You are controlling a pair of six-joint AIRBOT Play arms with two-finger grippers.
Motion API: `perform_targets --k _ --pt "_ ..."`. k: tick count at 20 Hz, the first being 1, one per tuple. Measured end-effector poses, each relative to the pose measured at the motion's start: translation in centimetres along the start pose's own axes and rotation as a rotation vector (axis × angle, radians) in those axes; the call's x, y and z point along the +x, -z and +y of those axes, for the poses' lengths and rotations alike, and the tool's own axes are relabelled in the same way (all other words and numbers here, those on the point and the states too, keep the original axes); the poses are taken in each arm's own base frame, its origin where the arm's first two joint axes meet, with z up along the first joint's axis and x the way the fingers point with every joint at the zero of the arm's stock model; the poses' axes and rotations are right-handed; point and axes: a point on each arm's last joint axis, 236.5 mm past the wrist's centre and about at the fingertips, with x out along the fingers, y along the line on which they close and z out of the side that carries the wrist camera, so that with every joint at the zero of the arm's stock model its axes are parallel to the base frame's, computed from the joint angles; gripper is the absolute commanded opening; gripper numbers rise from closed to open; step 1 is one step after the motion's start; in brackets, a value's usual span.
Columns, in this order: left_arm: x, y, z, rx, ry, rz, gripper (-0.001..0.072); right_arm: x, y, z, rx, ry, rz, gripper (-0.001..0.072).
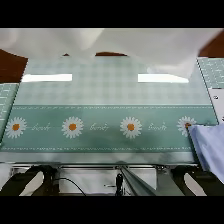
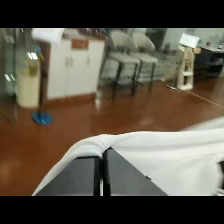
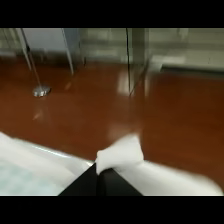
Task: Fold the shirts.
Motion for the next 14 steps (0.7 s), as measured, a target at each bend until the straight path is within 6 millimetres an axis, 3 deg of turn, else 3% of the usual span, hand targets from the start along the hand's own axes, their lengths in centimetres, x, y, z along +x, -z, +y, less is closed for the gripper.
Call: perform_targets --k 3,6,10,14 --pt "-4.6 -2.6 -4.1 0.143 -0.046 -0.058 0.002 -6.1 -1.1 3.1 -0.061 -0.001 -0.077 0.0023" --pt "-7.7 -2.2 -6.9 0.211 -0.072 -0.036 0.002 -8.9 -0.1 4.6 -0.079 -0.006 -0.062 0.0024" --pt "-8.5 1.3 -7.1 0.187 -0.083 0.097 0.002 -8.3 2.9 4.6 -0.05 -0.026 0.042 0.0024" --pt "-6.9 7.0 -2.9 0.065 -0.128 0.27 0.002 -3.6 8.3 3.3 0.058 -0.079 0.208 0.0024"
